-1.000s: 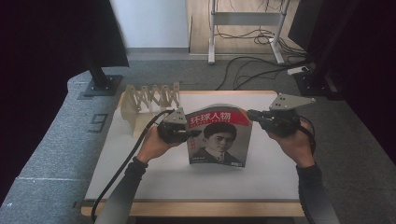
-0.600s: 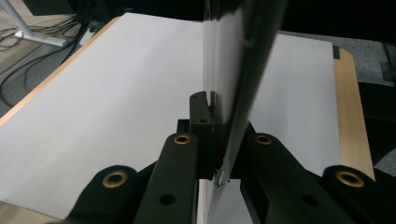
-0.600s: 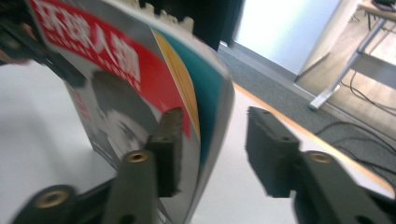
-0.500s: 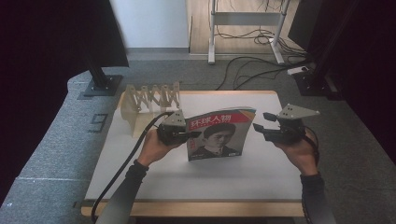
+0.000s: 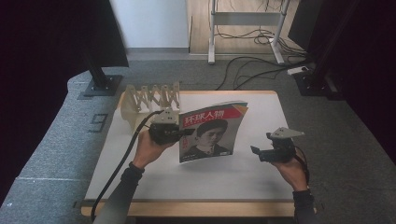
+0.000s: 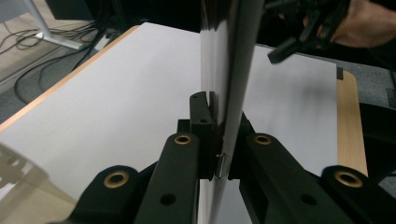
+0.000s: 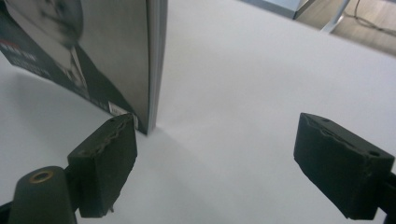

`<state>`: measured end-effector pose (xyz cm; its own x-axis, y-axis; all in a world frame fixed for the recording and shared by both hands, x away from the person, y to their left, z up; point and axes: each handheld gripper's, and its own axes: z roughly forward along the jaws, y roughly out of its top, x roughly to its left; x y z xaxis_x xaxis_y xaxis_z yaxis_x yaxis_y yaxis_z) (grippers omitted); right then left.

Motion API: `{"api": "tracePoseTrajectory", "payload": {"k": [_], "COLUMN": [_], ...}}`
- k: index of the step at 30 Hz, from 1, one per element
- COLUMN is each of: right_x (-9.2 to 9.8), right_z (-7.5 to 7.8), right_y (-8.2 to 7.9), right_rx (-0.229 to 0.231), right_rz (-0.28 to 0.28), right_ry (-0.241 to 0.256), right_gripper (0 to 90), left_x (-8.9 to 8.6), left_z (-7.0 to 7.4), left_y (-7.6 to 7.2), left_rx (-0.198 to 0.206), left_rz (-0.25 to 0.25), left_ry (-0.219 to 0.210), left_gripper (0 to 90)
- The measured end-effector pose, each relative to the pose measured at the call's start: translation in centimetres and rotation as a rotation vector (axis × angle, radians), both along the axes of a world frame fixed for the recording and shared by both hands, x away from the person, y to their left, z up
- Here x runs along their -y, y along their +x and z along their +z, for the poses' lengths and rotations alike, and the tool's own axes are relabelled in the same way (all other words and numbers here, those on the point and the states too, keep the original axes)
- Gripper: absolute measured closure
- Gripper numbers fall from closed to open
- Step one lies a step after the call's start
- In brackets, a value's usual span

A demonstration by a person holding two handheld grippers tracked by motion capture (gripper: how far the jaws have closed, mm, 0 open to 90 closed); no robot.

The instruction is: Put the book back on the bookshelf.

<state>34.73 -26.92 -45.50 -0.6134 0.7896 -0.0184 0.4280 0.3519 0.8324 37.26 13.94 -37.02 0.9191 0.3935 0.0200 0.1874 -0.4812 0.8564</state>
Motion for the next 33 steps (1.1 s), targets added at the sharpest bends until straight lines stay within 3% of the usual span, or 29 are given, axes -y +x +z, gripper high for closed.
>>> {"api": "tracePoseTrajectory", "payload": {"k": [7,16,25,33], "right_x": [-0.2,-0.4,-0.4,-0.3], "right_z": [-2.8,-6.0,-7.5,-7.9], "right_y": [-0.8,-1.2,-1.4,-1.4], "right_rx": [-0.033,-0.105,-0.143,-0.154], "right_rz": [-0.007,0.001,0.008,0.004], "right_ry": [0.013,-0.003,-0.018,-0.028], "right_gripper": [10.9,9.5,9.7,9.8], "left_x": [-1.5,-4.3,-7.3,-9.5], "left_z": [1.1,2.2,3.1,4.0], "left_y": [-0.7,-1.3,-1.9,-2.2], "left_rx": [-0.003,-0.022,-0.047,-0.037], "left_rz": [0.035,0.120,0.189,0.246], "left_ry": [0.009,0.004,-0.001,-0.011], "left_gripper": [87.2,87.1,87.2,87.2]}}
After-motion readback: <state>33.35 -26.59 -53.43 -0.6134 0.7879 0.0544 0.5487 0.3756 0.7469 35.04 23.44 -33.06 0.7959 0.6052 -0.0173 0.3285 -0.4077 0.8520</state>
